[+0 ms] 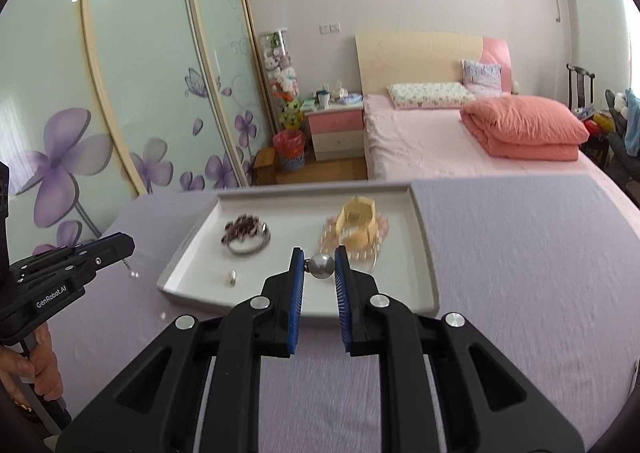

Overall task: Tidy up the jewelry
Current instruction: 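Carry both earrings to the tray while the left gripper opens to drop its cluster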

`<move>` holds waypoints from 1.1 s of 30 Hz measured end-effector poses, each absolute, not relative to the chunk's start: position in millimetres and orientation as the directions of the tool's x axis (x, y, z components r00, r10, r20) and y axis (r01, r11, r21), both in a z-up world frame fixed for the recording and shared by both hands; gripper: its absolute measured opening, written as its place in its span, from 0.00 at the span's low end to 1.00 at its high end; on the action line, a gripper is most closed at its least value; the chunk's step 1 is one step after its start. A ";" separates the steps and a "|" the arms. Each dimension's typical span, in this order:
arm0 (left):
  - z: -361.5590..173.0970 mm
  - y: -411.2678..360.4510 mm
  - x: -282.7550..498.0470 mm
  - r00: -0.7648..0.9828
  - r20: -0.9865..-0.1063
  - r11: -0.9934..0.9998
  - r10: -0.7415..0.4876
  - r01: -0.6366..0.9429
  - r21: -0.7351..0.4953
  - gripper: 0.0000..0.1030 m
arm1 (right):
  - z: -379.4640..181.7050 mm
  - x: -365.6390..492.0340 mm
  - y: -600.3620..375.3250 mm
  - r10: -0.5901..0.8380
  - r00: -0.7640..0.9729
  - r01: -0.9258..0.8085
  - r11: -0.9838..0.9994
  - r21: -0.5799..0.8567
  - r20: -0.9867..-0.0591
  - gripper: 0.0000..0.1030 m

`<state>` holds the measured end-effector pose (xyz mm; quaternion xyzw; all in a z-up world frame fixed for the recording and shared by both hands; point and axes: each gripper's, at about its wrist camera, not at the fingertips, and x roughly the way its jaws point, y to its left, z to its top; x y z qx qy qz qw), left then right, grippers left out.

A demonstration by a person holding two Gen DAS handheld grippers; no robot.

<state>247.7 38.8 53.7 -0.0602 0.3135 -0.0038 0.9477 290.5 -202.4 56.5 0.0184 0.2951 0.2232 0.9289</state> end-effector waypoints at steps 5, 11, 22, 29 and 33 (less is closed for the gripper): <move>69.3 43.8 270.5 0.818 -0.573 0.992 -0.037 -0.041 -0.122 0.08 | 64.1 313.4 -196.4 0.422 0.741 -0.395 0.903 0.169 -0.522 0.16; 67.0 49.0 301.4 0.815 -0.579 0.989 -0.032 -0.057 -0.136 0.08 | 52.5 343.0 -187.2 0.427 0.737 -0.398 0.901 0.175 -0.524 0.16; 32.6 51.3 341.9 0.773 -0.633 0.988 -0.042 -0.062 -0.141 0.08 | 17.1 364.2 -177.1 0.422 0.695 -0.398 0.900 0.177 -0.582 0.16; 19.4 54.8 343.4 0.765 -0.643 0.987 -0.035 -0.075 -0.142 0.12 | 14.3 362.4 -173.5 0.419 0.694 -0.406 0.900 0.162 -0.585 0.16; 17.1 58.9 337.0 0.773 -0.635 0.986 -0.006 -0.102 -0.134 0.47 | 10.8 361.1 -170.5 0.418 0.688 -0.410 0.898 0.157 -0.593 0.16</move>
